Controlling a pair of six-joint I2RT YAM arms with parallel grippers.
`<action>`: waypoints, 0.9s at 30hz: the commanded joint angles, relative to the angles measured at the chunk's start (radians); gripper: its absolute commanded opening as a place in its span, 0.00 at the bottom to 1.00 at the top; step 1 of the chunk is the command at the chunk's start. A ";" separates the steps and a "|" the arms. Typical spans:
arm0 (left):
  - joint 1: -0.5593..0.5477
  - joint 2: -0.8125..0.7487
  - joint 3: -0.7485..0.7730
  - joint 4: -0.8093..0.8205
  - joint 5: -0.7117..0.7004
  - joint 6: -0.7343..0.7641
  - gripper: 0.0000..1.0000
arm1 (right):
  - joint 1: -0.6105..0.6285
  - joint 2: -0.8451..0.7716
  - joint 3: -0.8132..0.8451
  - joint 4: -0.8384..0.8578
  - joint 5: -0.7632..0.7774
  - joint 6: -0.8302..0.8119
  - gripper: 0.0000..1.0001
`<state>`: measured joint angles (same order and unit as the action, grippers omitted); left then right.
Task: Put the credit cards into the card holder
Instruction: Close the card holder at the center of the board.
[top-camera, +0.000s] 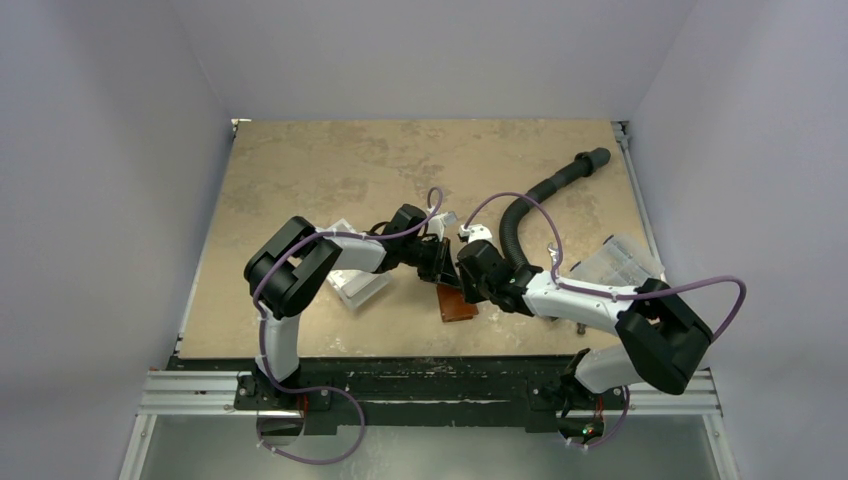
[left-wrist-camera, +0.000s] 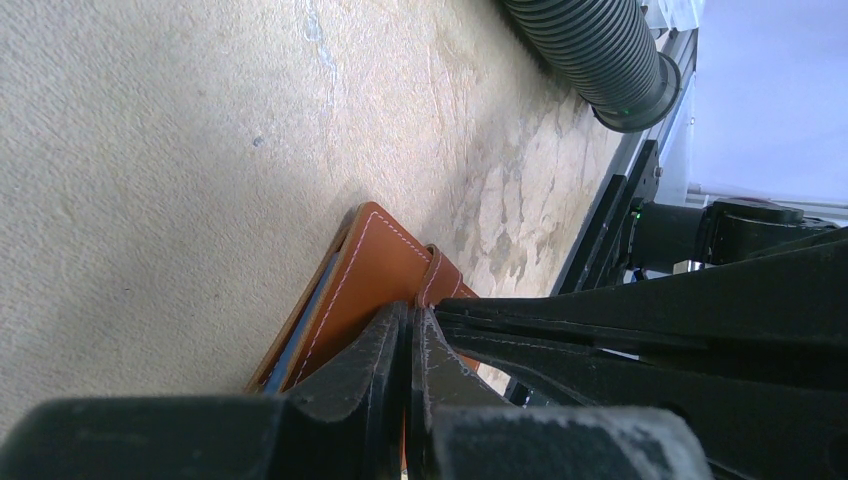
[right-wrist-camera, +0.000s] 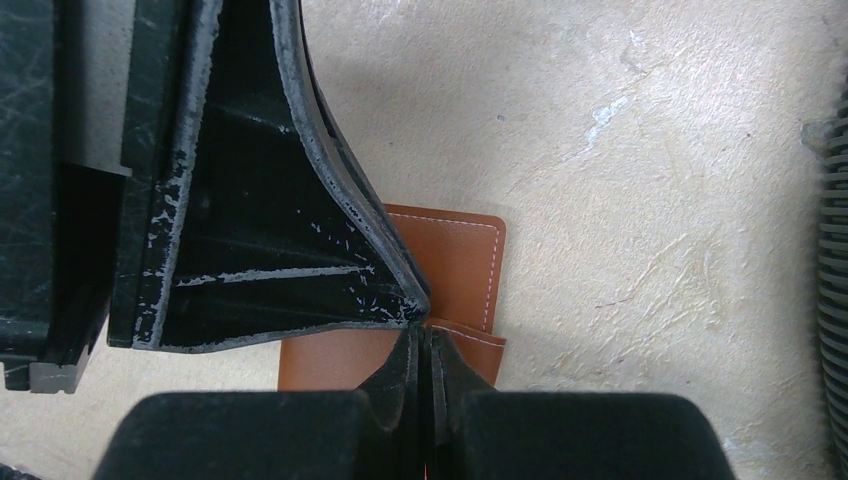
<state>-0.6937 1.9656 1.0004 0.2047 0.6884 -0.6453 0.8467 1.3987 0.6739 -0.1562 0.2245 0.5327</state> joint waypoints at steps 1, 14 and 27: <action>-0.010 0.044 -0.015 -0.051 -0.027 0.015 0.00 | 0.011 0.024 -0.017 0.074 -0.124 -0.003 0.00; -0.010 0.047 -0.014 -0.050 -0.026 0.012 0.00 | 0.011 0.071 -0.014 0.104 -0.186 -0.014 0.00; -0.010 0.049 -0.014 -0.048 -0.025 0.011 0.00 | 0.011 0.110 -0.038 0.120 -0.223 0.080 0.00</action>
<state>-0.6807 1.9671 1.0004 0.1974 0.7006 -0.6456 0.8356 1.4353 0.6727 -0.1173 0.1635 0.5140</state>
